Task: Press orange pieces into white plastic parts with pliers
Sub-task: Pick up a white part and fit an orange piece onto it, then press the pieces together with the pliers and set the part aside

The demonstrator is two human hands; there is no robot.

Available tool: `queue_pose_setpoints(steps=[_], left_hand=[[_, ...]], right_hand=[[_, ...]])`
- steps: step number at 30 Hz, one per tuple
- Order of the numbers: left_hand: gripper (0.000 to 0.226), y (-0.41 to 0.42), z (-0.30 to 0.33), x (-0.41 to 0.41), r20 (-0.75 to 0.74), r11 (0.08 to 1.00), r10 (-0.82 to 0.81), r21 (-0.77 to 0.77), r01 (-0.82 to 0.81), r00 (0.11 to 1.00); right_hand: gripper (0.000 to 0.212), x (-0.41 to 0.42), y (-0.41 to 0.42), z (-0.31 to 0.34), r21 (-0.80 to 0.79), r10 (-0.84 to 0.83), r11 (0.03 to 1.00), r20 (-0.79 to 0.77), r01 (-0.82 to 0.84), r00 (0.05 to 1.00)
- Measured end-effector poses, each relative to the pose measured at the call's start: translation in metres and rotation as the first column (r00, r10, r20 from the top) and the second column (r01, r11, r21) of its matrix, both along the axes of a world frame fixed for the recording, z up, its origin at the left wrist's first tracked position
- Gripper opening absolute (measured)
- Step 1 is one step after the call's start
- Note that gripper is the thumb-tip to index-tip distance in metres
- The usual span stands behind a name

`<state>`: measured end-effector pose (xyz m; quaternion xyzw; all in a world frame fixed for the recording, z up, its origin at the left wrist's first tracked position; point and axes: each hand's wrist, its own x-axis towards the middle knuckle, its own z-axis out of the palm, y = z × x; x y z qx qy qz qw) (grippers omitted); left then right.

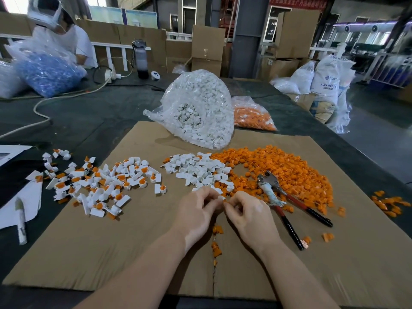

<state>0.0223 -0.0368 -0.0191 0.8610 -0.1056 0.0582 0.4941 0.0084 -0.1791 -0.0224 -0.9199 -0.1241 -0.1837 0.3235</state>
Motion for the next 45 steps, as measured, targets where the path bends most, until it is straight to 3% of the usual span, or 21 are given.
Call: queue_pose_setpoints(steps=[4, 6, 11, 28, 31, 33, 35, 37, 39, 42, 45], left_hand=[[0.007, 0.001, 0.004, 0.002, -0.093, 0.982, 0.037, -0.18, -0.053, 0.995], [0.007, 0.002, 0.004, 0.002, -0.086, 0.98, 0.051, -0.188, -0.066, 0.995], [0.011, 0.002, 0.005, 0.001, -0.113, 0.979, 0.032, -0.199, -0.054, 0.993], [0.007, 0.0, 0.003, 0.002, -0.075, 0.98, 0.037, -0.195, -0.051, 0.997], [0.009, 0.001, 0.002, 0.004, -0.078, 0.979, 0.052, -0.191, -0.066, 0.996], [0.008, 0.002, 0.001, 0.005, -0.08, 0.975, 0.06, -0.211, -0.076, 0.995], [0.007, 0.002, 0.0, 0.006, -0.077, 0.973, 0.063, -0.218, -0.079, 0.995], [0.006, 0.002, -0.002, 0.007, -0.08, 0.972, 0.07, -0.22, -0.086, 0.994], [0.005, 0.002, -0.002, 0.007, -0.082, 0.968, 0.078, -0.231, -0.095, 0.994], [0.005, 0.002, -0.002, 0.008, -0.085, 0.967, 0.081, -0.234, -0.099, 0.993], [0.006, 0.003, -0.002, 0.008, -0.088, 0.963, 0.084, -0.249, -0.104, 0.993]], right_hand=[[0.011, -0.001, 0.0, 0.002, 0.12, 0.019, 0.992, 0.042, -0.024, 0.999], [0.011, -0.002, -0.001, 0.002, 0.122, 0.017, 0.992, 0.072, -0.026, 0.997], [0.035, -0.004, 0.0, 0.005, 0.055, 0.076, 0.995, 0.153, -0.086, 0.985], [0.025, -0.002, 0.001, 0.005, -0.024, 0.068, 0.998, 0.204, -0.064, 0.977], [0.033, -0.004, 0.0, 0.008, -0.001, -0.042, 0.999, 0.225, 0.044, 0.973], [0.037, -0.006, -0.005, 0.011, -0.036, -0.201, 0.976, 0.227, 0.215, 0.953], [0.044, -0.006, -0.013, 0.018, -0.157, -0.41, 0.892, 0.122, 0.425, 0.904], [0.052, -0.007, -0.024, 0.024, -0.348, -0.604, 0.754, -0.033, 0.557, 0.797], [0.052, -0.007, -0.035, 0.029, -0.468, -0.693, 0.676, -0.139, 0.57, 0.708], [0.043, -0.007, -0.044, 0.034, -0.524, -0.709, 0.674, -0.261, 0.521, 0.655], [0.041, -0.008, -0.047, 0.034, -0.599, -0.719, 0.623, -0.186, 0.503, 0.67]])
